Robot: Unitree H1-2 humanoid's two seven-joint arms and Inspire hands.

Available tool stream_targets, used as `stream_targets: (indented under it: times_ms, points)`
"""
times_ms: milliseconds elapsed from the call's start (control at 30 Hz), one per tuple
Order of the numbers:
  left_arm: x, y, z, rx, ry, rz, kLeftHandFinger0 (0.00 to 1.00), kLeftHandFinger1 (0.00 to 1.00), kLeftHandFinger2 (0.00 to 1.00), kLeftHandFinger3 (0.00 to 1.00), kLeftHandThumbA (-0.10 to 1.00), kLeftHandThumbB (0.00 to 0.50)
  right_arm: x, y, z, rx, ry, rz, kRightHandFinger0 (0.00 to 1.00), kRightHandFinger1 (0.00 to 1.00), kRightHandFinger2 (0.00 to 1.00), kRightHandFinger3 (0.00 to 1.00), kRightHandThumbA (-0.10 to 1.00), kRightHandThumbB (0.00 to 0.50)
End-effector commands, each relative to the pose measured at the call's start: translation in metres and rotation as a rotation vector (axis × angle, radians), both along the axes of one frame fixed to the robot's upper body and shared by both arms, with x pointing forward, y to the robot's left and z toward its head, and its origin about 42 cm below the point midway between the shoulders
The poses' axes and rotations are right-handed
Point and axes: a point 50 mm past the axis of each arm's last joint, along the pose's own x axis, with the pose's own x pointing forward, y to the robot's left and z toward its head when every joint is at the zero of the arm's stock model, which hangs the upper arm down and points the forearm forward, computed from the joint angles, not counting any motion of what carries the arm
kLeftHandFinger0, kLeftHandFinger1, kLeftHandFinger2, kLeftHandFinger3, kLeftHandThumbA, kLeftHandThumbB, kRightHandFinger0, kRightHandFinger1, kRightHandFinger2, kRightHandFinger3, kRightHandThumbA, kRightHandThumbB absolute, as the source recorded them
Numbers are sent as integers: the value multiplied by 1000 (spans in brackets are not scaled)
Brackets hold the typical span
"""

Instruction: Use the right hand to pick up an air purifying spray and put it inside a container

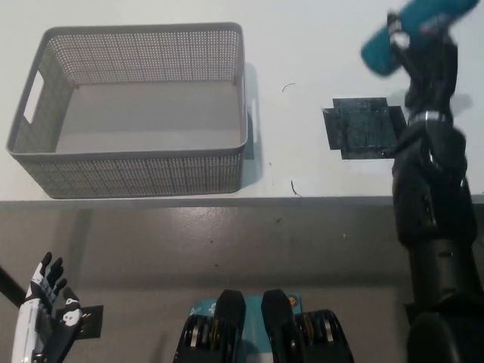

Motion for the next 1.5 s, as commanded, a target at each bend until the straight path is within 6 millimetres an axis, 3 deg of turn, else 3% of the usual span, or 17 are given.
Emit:
stream_targets:
  times_ms: [0,100,233,333,433,567,700,800,867,933,1000,1033,1067,1100,1233,1367,1467]
  points:
    - [6,6,14,39,-31,-27,1000,1000,1000,1000,209,25,-10,44,145,-236,-288,28,14,0,407,496,-100,115]
    - [6,5,14,44,-26,-31,1000,1000,1000,1000,184,19,-16,75,172,-353,-350,79,39,7,477,499,-100,129]
    - [7,4,14,51,-24,-45,1000,1000,1000,1000,118,0,-19,119,186,-497,-360,171,0,59,675,666,-100,122]
    - [10,0,12,58,-29,-54,1000,1000,1000,1000,153,9,-23,159,186,-524,-348,277,0,32,612,702,-100,136]
    - [12,-2,9,49,-22,-66,1000,1000,1000,1000,217,47,-23,195,170,-583,-319,405,0,173,733,704,-100,139]
    - [10,-2,9,62,-11,-67,1000,1000,1000,1000,231,46,-20,241,140,-672,-235,500,0,146,662,668,-100,155]
    - [11,-4,9,65,-14,-72,1000,1000,1000,1000,204,30,-19,270,105,-768,-156,532,0,331,704,658,-100,174]
    - [11,-7,9,72,-6,-78,1000,1000,1000,1000,263,50,-17,275,75,-776,-103,522,0,313,735,659,-100,158]
    - [10,-9,11,80,-9,-79,1000,1000,1000,1000,195,38,-15,275,55,-741,-55,532,0,370,760,639,-100,155]
    - [10,-9,14,90,-16,-82,1000,1000,1000,1000,134,20,-14,271,40,-737,-36,514,6,366,674,586,-100,145]
    - [9,-9,15,91,-8,-90,1000,1000,1000,1000,137,14,-13,268,30,-755,-25,504,75,424,725,616,-100,143]
    - [9,-8,16,96,-2,-92,1000,1000,1000,1000,152,7,-11,266,24,-772,2,522,326,684,954,817,-100,248]
    - [9,-8,16,102,-2,-94,1000,1000,1000,1000,192,15,-9,263,20,-776,56,560,669,1000,1000,1000,181,425]
    - [9,-8,16,103,-3,-94,1000,1000,1000,1000,230,24,-8,262,17,-801,85,598,1000,1000,1000,1000,354,485]
    - [9,-9,17,82,-11,-98,1000,1000,1000,1000,171,26,-7,257,12,-807,86,680,1000,1000,1000,1000,586,500]
    - [7,-8,15,90,-8,-96,1000,1000,1000,1000,196,34,-8,258,18,-794,57,716,1000,1000,1000,1000,625,500]
    - [7,-9,16,89,0,-91,1000,1000,1000,1000,210,57,-9,258,40,-927,-5,690,1000,1000,1000,1000,749,500]
